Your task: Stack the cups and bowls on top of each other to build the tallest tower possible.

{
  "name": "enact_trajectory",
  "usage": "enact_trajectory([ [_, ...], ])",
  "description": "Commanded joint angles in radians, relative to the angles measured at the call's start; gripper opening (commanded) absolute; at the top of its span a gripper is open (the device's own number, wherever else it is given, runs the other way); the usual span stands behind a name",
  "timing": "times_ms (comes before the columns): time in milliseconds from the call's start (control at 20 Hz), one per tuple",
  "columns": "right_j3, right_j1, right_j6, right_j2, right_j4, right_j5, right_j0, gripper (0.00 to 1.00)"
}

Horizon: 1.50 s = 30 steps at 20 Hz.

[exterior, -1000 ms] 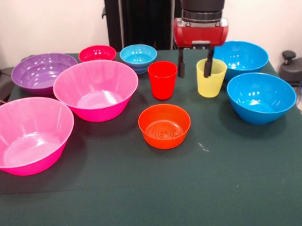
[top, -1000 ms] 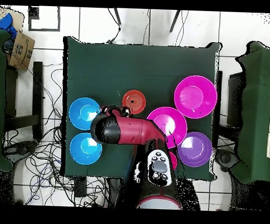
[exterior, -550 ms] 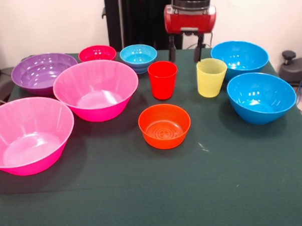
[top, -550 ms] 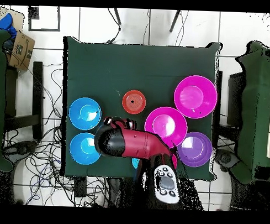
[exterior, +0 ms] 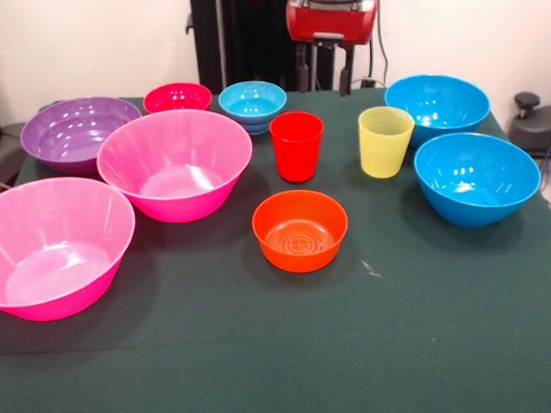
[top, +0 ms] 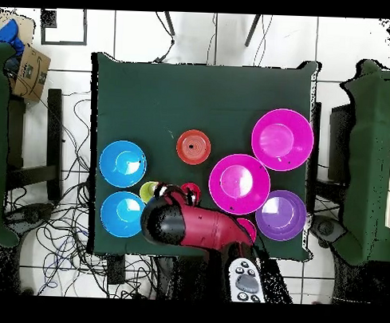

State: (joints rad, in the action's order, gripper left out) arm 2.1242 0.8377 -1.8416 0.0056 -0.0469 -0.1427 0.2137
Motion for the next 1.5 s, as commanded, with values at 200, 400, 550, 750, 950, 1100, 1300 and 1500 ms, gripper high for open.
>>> enact_trajectory([
  [200, 0.062, -0.075, -0.149, 0.006, -0.049, 0.12, 0.0, 1.0],
  [400, 0.046, -0.11, -0.141, 0.018, -0.053, 0.153, 0.012, 1.0],
  [550, 0.043, -0.115, -0.135, 0.02, -0.051, 0.156, 0.015, 1.0],
  [750, 0.035, -0.117, -0.129, 0.03, -0.046, 0.155, 0.02, 1.0],
  [950, 0.03, -0.099, -0.125, 0.044, -0.037, 0.132, 0.023, 1.0],
  [1100, 0.026, -0.081, -0.122, 0.042, -0.028, 0.105, 0.013, 1.0],
  [1300, 0.018, -0.082, -0.12, 0.03, -0.028, 0.104, 0.004, 1.0],
  [1500, 0.015, -0.088, -0.115, 0.023, -0.036, 0.113, 0.004, 1.0],
])
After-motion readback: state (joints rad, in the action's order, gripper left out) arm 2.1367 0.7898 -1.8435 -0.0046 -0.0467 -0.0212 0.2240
